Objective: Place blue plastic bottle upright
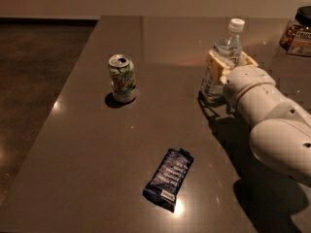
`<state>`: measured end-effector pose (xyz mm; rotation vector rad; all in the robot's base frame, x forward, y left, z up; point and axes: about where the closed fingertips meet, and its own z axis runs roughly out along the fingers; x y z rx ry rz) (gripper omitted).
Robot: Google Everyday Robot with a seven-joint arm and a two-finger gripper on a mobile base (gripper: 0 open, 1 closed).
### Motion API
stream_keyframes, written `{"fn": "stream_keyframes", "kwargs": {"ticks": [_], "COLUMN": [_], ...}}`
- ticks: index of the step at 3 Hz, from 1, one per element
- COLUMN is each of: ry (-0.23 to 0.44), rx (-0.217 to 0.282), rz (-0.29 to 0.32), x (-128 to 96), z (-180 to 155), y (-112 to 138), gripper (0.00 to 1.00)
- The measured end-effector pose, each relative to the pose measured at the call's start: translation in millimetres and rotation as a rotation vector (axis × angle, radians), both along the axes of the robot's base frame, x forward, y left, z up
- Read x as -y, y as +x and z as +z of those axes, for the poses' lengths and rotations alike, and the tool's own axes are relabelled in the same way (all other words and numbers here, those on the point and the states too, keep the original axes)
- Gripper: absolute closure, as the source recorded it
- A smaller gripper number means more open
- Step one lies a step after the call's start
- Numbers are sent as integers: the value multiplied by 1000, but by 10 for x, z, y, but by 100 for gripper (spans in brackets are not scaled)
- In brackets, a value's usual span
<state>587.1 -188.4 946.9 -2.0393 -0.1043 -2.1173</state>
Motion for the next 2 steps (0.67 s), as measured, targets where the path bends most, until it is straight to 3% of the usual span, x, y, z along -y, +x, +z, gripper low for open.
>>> {"fn": "stream_keyframes", "kwargs": {"ticks": [2], "ry": [-17], "rx": [20], "rz": [-20], "x": [-51], "z": [-97], "y": [20], "gripper": [28]}}
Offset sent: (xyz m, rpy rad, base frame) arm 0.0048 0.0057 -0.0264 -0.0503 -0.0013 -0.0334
